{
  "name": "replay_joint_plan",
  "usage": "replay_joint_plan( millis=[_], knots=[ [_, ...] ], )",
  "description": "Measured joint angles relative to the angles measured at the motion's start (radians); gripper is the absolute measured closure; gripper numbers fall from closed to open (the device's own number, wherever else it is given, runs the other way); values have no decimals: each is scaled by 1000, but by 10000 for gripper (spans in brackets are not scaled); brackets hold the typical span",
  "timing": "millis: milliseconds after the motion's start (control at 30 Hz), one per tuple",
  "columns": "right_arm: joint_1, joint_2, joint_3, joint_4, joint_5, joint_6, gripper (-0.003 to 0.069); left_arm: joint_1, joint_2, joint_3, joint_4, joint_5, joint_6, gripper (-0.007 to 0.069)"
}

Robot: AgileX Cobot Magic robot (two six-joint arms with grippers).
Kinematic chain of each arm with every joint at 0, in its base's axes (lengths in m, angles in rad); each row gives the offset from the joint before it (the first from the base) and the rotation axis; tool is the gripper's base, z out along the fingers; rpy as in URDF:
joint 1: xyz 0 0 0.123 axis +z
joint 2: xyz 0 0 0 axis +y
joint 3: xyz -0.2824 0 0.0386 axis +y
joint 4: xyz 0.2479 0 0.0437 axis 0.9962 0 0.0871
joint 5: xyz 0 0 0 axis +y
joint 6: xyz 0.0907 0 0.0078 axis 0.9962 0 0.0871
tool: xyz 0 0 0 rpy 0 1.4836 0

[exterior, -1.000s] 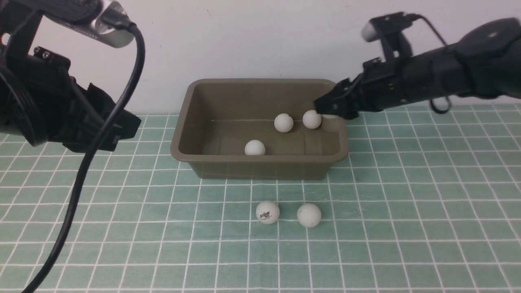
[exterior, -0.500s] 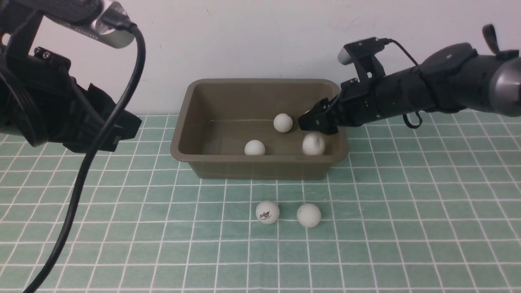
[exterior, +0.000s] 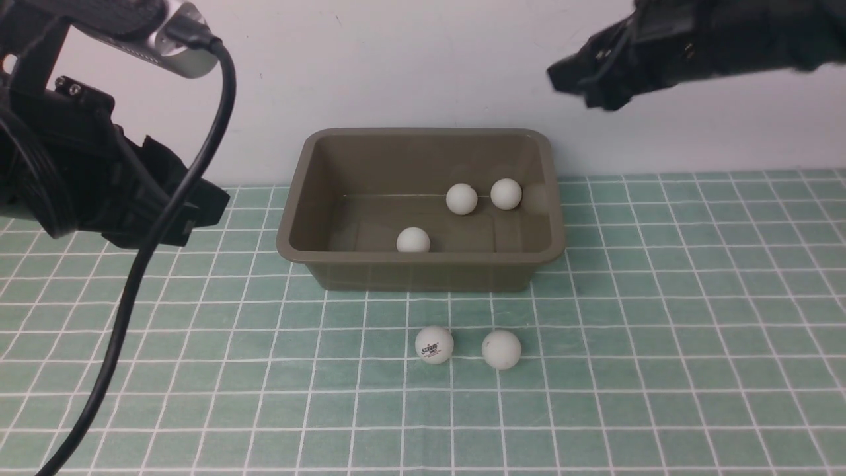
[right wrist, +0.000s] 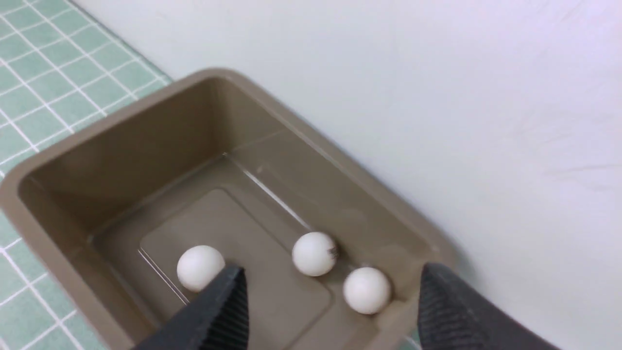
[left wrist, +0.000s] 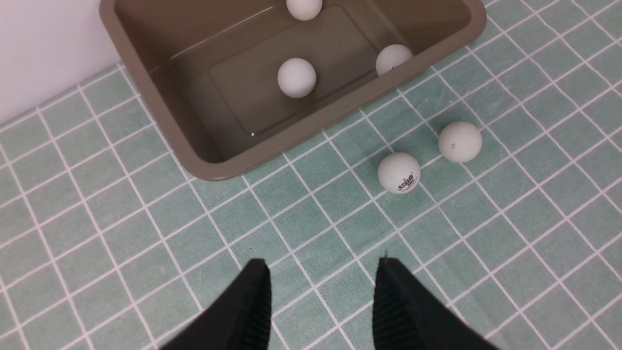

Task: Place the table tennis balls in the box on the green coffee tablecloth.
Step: 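Reach for and grasp a ping pong ball on the table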

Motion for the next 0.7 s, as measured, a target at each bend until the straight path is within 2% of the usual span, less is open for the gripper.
replay_joint_plan(
  millis=[233,367,533,700],
  knots=[
    [0,-176,0,-159,153,252,249,0,0,0,0,-16,0,356],
    [0,-234,0,-194,289,329,260,0,0,0,0,-38,0,356],
    [0,-245,73,-146,371,345,311,0,0,0,0,-71,0,356],
    [0,-245,317,2,256,256,333,0,0,0,0,-75,0,356]
  ],
)
